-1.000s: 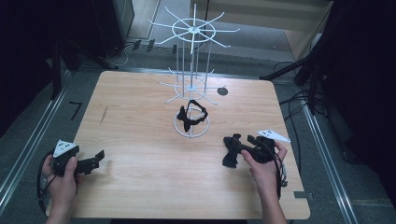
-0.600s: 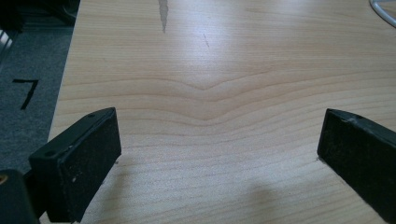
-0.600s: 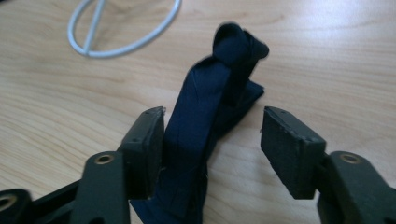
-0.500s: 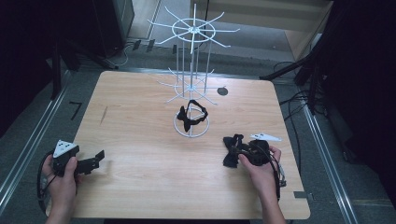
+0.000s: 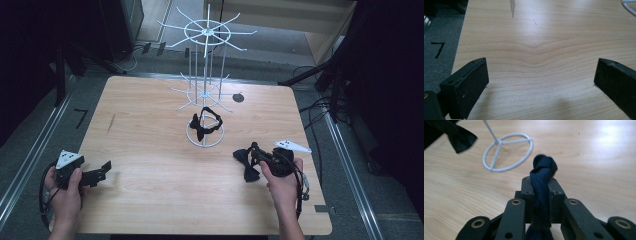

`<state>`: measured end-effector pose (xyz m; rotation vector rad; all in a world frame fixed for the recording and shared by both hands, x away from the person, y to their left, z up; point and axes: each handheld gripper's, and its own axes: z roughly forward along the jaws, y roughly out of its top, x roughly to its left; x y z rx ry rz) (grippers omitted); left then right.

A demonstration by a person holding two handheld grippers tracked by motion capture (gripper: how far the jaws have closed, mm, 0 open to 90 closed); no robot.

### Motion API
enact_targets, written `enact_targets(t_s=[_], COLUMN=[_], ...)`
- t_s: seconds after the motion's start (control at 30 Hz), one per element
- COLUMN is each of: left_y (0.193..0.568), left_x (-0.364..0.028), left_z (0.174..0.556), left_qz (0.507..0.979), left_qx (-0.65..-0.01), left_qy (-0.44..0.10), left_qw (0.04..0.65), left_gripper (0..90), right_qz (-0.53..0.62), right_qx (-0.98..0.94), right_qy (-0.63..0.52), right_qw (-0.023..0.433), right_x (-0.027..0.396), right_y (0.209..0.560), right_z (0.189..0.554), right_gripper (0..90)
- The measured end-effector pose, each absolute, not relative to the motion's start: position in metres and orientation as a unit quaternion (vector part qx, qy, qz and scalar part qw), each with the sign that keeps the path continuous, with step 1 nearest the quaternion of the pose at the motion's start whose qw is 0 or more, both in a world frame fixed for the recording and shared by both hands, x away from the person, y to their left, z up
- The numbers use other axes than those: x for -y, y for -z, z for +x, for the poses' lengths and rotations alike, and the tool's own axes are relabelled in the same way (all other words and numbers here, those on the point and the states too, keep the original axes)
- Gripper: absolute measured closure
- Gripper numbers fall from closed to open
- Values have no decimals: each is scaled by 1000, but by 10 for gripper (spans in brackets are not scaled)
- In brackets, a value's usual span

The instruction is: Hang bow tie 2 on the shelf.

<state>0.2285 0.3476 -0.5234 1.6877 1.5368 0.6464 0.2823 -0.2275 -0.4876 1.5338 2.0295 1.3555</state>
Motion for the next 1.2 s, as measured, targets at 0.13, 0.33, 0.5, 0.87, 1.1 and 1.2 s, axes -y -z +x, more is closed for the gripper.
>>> enact_targets(t_s=[0.13,0.33,0.5,0.87,1.1,1.2], left_y=[523,523,523,524,524,524], left_x=[-348,-348,-348,-348,-348,-348], left_z=[229,229,229,229,229,229], left_qz=[659,657,658,657,658,658], left_qx=[-601,-603,-602,-603,-602,-603], left_qy=[-253,-253,-253,-251,-250,-250], left_qw=[375,375,375,375,376,376], left_gripper=[0,0,0,0,0,0], right_qz=[507,498,496,486,473,469], right_qx=[-700,-697,-693,-689,-692,-692], right_qy=[-481,-490,-497,-512,-519,-521], right_qw=[147,158,164,164,169,171], right_x=[222,215,212,197,187,183], right_y=[477,466,459,442,428,423], right_z=[279,276,277,282,285,287], right_gripper=[798,797,796,793,793,793])
